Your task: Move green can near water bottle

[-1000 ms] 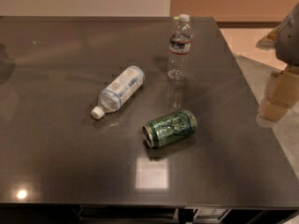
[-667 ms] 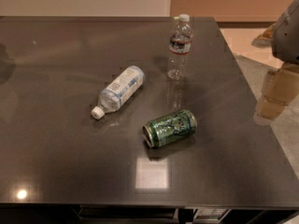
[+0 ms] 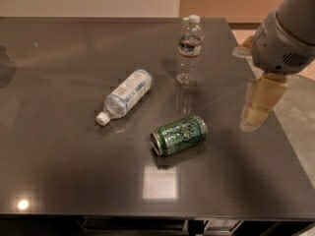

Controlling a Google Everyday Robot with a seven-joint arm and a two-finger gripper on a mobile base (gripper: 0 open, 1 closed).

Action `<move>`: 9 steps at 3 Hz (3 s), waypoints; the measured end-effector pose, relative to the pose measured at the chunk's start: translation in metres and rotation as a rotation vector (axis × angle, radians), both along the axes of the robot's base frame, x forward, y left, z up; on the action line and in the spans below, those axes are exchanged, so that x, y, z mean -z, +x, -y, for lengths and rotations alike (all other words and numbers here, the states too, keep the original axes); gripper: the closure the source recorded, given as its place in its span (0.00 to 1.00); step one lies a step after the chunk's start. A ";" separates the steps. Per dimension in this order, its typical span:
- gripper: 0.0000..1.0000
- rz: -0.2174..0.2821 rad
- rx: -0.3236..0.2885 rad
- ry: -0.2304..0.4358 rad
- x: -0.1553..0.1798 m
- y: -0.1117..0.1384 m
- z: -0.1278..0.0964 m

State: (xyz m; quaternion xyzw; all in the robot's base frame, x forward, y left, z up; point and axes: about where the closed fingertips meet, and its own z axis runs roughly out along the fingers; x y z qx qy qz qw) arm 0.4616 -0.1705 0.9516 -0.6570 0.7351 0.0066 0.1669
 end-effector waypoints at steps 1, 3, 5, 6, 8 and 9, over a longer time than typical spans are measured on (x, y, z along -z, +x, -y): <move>0.00 -0.026 -0.088 0.032 0.021 0.003 -0.024; 0.00 -0.072 -0.248 0.075 0.056 -0.001 -0.061; 0.00 -0.102 -0.376 0.062 0.101 -0.004 -0.090; 0.18 -0.113 -0.406 0.046 0.109 -0.009 -0.093; 0.64 -0.113 -0.391 0.039 0.105 -0.006 -0.085; 0.87 -0.106 -0.300 0.056 0.096 0.012 -0.074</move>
Offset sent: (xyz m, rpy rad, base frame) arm 0.0029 0.0512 -0.0483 0.0731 0.0639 0.1998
